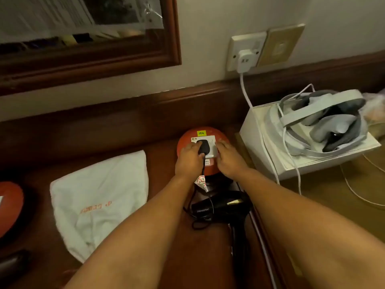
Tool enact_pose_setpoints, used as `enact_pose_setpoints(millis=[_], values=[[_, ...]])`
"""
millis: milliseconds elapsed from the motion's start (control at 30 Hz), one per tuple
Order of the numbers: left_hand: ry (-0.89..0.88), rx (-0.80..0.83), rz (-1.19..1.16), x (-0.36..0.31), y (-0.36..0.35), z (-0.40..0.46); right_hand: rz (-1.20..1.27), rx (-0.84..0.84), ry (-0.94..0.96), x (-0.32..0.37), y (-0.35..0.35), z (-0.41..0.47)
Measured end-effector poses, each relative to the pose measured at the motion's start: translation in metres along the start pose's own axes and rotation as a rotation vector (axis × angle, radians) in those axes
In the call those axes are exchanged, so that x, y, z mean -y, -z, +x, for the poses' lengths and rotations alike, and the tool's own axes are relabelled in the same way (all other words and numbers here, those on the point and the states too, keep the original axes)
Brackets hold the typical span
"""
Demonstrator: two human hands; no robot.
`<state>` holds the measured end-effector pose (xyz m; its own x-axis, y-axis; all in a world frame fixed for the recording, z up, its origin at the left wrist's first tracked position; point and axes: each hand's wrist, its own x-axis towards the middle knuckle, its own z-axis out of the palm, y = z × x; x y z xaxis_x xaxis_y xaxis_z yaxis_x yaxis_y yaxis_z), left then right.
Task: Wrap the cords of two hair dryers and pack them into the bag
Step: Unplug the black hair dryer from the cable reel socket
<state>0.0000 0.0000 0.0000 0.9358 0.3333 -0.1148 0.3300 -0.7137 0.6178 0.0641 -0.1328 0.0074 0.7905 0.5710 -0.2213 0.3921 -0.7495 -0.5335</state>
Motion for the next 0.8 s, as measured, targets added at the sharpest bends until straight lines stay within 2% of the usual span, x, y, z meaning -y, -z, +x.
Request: enact_pose_setpoints(millis=[233,367,800], values=[[0.044,-0.021,0.111,0.007,-0.015,0.010,-0.183,0.015,0.048,-0.015,-0.010,0.029],[0.037,-0.068,0.112,0.009,-0.018,0.010,-0.244,-0.038,0.082,-0.016,-0.011,0.031],[-0.006,-0.096,0.079,0.016,-0.022,0.011,-0.339,-0.036,0.071,-0.012,-0.013,0.035]])
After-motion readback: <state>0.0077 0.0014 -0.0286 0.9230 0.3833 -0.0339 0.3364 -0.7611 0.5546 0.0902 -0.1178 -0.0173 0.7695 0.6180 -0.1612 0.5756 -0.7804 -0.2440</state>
